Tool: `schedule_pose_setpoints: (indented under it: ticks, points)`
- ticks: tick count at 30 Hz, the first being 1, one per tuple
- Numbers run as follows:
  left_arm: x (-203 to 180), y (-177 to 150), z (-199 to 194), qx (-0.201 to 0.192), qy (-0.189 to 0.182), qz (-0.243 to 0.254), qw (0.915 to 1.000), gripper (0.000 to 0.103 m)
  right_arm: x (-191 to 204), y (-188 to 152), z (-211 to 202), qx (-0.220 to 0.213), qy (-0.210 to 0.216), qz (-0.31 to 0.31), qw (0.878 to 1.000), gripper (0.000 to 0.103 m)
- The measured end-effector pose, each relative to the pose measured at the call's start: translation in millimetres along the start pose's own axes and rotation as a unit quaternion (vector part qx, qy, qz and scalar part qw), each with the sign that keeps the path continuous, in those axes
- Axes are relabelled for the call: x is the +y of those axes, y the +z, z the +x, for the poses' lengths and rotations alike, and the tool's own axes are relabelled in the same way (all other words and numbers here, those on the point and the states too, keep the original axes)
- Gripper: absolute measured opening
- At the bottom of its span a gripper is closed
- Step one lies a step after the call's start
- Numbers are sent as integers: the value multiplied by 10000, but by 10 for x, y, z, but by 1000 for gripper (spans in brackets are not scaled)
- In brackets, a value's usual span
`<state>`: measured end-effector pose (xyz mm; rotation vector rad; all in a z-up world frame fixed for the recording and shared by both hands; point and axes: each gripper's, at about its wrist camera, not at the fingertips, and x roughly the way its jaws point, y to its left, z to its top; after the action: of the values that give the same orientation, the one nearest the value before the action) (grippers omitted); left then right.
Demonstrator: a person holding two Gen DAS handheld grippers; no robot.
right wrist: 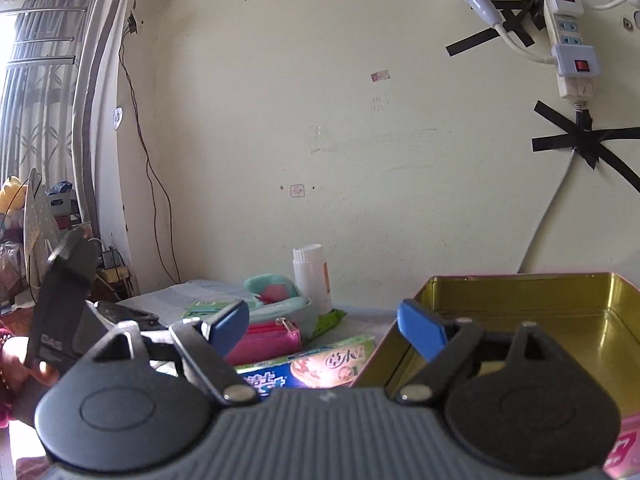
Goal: Organize objects
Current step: 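Carry the toothpaste box over the pink tin and release it inside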
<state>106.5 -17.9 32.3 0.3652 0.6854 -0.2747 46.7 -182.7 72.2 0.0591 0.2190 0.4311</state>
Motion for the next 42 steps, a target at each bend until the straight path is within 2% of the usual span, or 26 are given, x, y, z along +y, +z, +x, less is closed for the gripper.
schedule_pose_setpoints:
  ticks: [1, 2, 3, 7, 11, 14, 17, 21, 23, 27, 30, 33, 36, 38, 42]
  points:
    - [-7, -13, 61, 65, 111, 31, 9999, 70, 56, -21, 14, 37, 11, -147, 9999, 85]
    - [-6, -24, 109, 126, 121, 34, 9998, 66, 119, -52, 32, 73, 7, -319, 9995, 85]
    - [30, -56, 103, 52, 34, -121, 9999, 52, 160, -80, 51, 111, 12, -453, 9989, 85]
    - [86, -32, -33, -10, -256, -387, 9989, 37, 148, -129, 72, 169, -20, -585, 9981, 85]
    - [175, 85, -352, -396, -345, -745, 9958, 36, -67, -54, -84, -92, -165, 2, 9998, 85]
    - [140, 188, -568, -742, -385, -745, 9937, 34, -221, -18, -207, -260, -186, 389, 9987, 85]
    - [77, 294, -624, -910, -619, -808, 9906, 33, -296, -5, -247, -221, -88, 599, 9979, 85]
    - [97, 472, -661, -1108, -803, -1043, 9851, 31, -192, -18, -235, -44, 17, 47, 10000, 86]
    - [170, 553, -670, -1136, -925, -1226, 9816, 31, -89, -36, -170, 118, 268, -307, 9991, 91]
    - [194, 669, -907, -1335, -1076, -1391, 9753, 31, 134, -146, -40, 359, -40, -894, 9953, 92]
    - [123, 795, -1064, -1651, -1139, -1311, 9709, 31, 143, -154, -27, 361, -104, -854, 9956, 91]
    - [-60, 916, -1076, -1980, -1253, -1244, 9642, 31, 50, -106, -75, 272, -335, -732, 9964, 91]
    - [-306, 1027, -859, -2060, -1465, -1201, 9600, 32, -160, -52, -141, 185, -720, -445, 9962, 92]
    - [-485, 1072, -633, -2013, -1561, -1131, 9604, 32, -350, -33, -134, 206, -1181, -201, 9926, 92]
    - [-791, 1058, -234, -1875, -1451, -1102, 9652, 32, -746, -52, -36, 522, -2204, 102, 9740, 89]
